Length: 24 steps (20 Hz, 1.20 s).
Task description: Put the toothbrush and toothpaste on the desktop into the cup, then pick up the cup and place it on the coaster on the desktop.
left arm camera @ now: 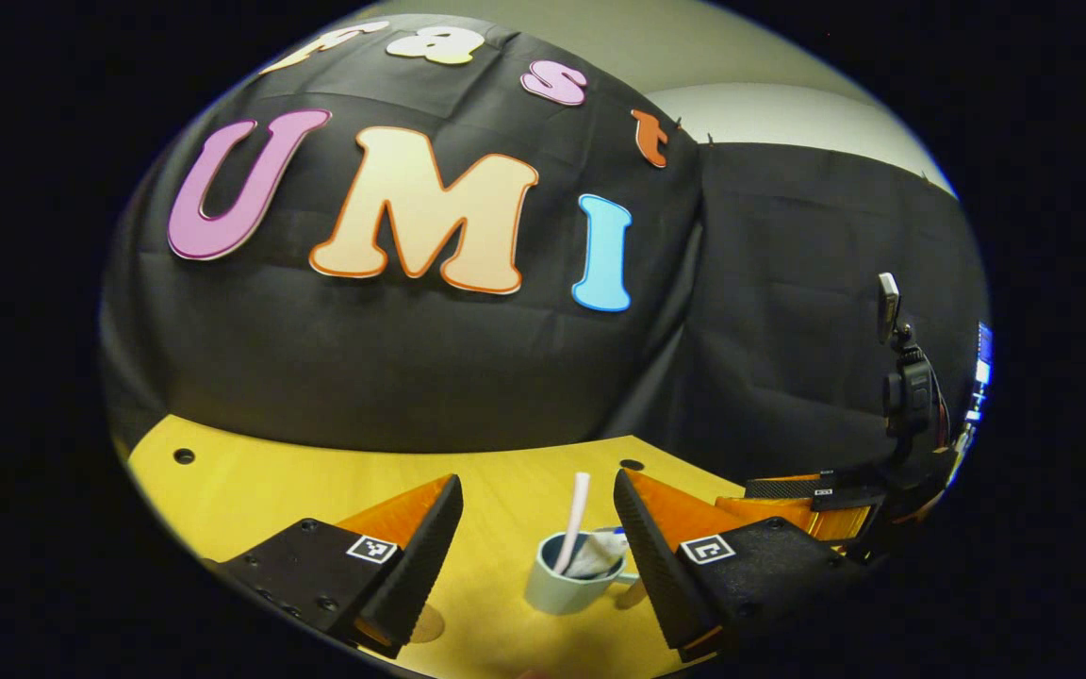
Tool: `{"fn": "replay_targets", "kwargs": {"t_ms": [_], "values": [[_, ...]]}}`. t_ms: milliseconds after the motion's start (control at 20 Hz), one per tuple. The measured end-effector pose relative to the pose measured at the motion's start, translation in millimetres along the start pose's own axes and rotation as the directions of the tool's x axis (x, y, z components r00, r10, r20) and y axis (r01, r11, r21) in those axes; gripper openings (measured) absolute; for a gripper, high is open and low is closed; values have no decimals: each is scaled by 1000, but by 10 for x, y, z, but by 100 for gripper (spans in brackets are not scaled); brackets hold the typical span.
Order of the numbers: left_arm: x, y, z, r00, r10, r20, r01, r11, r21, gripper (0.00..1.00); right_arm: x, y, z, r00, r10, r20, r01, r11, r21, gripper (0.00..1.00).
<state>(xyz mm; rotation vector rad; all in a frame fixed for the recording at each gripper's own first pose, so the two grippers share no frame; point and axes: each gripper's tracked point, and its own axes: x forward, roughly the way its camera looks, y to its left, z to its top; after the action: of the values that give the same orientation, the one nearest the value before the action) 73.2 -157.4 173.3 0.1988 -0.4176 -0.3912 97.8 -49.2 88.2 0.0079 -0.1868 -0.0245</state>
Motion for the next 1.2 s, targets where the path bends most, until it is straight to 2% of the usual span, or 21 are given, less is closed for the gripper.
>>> {"fn": "replay_targets", "kwargs": {"t_ms": [150, 300, 550, 600, 650, 700, 800, 850, 950, 1000, 1150, 1200], "values": [[-261, 247, -16, 995, 91, -35, -92, 996, -14, 93, 86, 193, -175, 994, 64, -88, -71, 994, -78, 98], [-549, 508, -36, 978, 194, -72, -197, 980, -40, 93, 168, 304, -392, 974, 116, -196, -151, 973, -176, 98], [-1137, 922, 1, 915, 392, -96, -399, 916, -55, 93, 335, 406, -659, 922, 174, -345, -273, 924, -266, 98], [-1257, 982, -1, 899, 425, -105, -433, 900, -60, 93, 371, 408, -710, 912, 176, -370, -293, 912, -287, 94], [-1371, 1036, -35, 882, 457, -116, -465, 883, -63, 93, 406, 412, -762, 899, 176, -402, -311, 901, -301, 98], [-1480, 1093, -58, 862, 490, -127, -500, 864, -62, 93, 446, 409, -800, 883, 175, -436, -330, 891, -311, 94], [-1708, 1198, -111, 824, 548, -146, -560, 826, -61, 93, 561, 371, -889, 860, 152, -486, -353, 867, -353, 98], [-1795, 1227, -159, 808, 568, -157, -583, 810, -65, 93, 607, 354, -914, 852, 140, -505, -364, 851, -378, 95], [-1954, 1263, -269, 778, 599, -187, -619, 782, -72, 93, 633, 313, -956, 828, 118, -548, -388, 826, -409, 95], [-2006, 1288, -323, 764, 613, -201, -636, 768, -74, 93, 652, 311, -979, 814, 109, -570, -397, 821, -410, 99], [-2126, 1320, -443, 733, 639, -233, -671, 737, -86, 93, 704, 303, -1125, 774, 94, -627, -419, 818, -394, 81], [-2150, 1323, -470, 728, 642, -241, -676, 731, -94, 93, 723, 297, -1148, 769, 89, -633, -419, 818, -395, 79]]}}
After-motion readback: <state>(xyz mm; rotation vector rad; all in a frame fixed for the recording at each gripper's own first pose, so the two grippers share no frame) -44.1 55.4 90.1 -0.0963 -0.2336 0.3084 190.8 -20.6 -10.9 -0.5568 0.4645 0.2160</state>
